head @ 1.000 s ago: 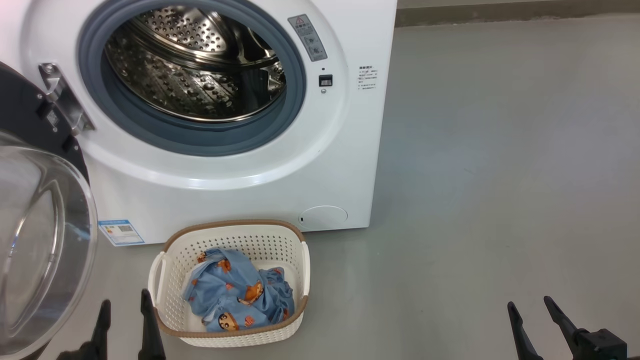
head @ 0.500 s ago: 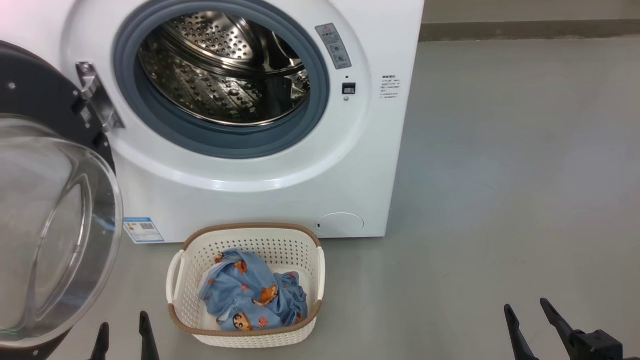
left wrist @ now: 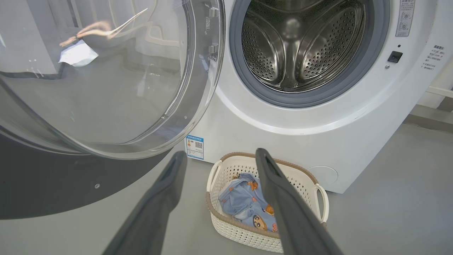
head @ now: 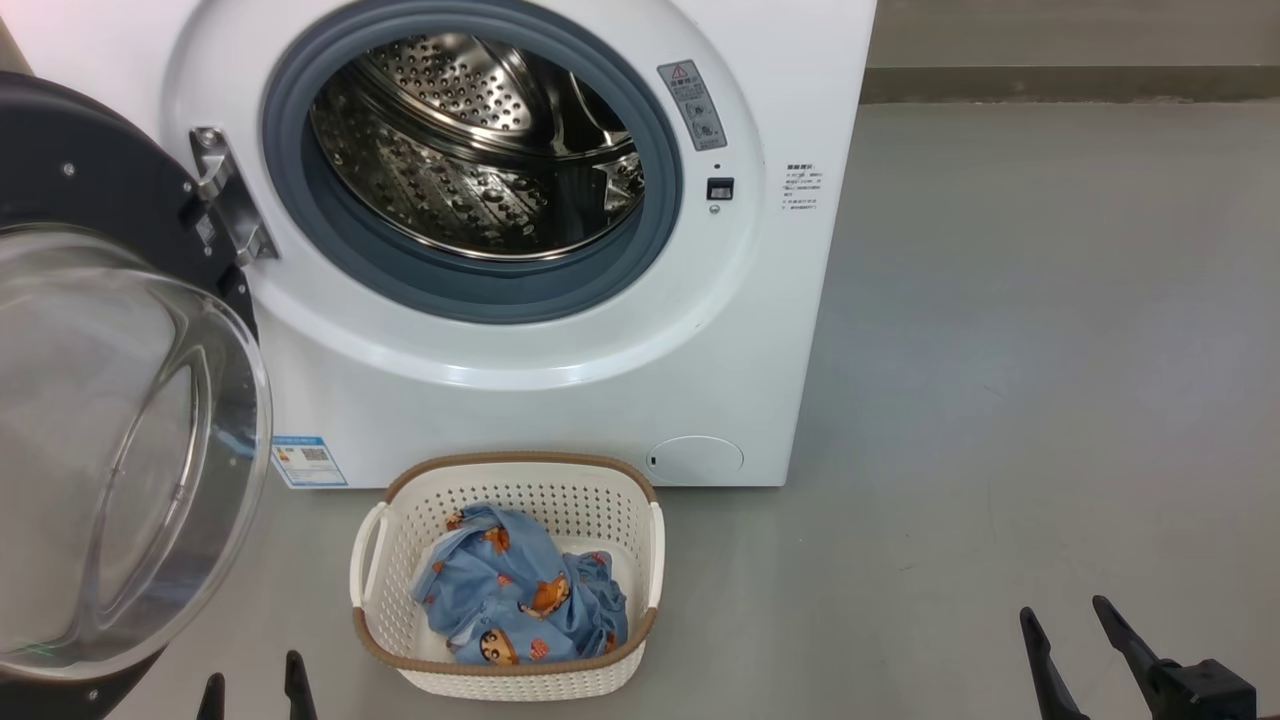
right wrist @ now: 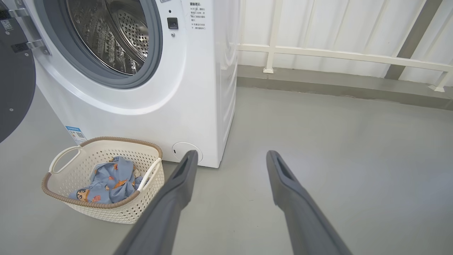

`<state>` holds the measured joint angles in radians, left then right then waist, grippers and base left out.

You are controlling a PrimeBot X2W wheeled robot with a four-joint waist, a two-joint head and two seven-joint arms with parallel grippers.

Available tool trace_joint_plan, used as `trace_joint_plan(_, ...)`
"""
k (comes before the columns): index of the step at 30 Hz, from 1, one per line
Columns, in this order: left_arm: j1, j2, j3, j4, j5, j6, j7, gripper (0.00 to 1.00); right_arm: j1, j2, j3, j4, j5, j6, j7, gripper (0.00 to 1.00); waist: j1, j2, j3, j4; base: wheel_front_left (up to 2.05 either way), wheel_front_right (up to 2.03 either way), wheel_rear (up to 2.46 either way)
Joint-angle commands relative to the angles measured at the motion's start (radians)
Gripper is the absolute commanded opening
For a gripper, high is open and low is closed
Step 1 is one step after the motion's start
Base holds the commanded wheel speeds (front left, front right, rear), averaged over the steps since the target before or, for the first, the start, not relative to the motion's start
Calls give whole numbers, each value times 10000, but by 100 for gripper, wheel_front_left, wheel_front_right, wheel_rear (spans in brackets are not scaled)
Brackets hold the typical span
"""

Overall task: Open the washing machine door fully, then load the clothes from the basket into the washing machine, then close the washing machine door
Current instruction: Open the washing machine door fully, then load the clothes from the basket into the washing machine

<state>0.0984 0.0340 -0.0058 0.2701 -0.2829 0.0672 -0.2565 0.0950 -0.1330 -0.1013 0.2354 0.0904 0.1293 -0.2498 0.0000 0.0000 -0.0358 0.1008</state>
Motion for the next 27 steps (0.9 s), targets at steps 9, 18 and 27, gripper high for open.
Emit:
trace_joint_plan(9, -193, 162, 263, -196, 29, 81, -53, 100, -309, -190, 152, -197, -183, 14, -120, 100, 0, 0, 32, 24, 0, 0, 0)
trace_joint_plan(18, -177, 162, 212, -155, 80, -24, -53, 100, -327, -108, 182, -203, -171, 14, -120, 100, 0, 0, 60, -56, 0, 0, 0)
trace_joint_plan(27, -216, 162, 224, -48, 140, -1, -53, 100, -315, -104, 160, -219, -153, 14, -120, 100, 0, 0, 72, -97, 51, -51, 0)
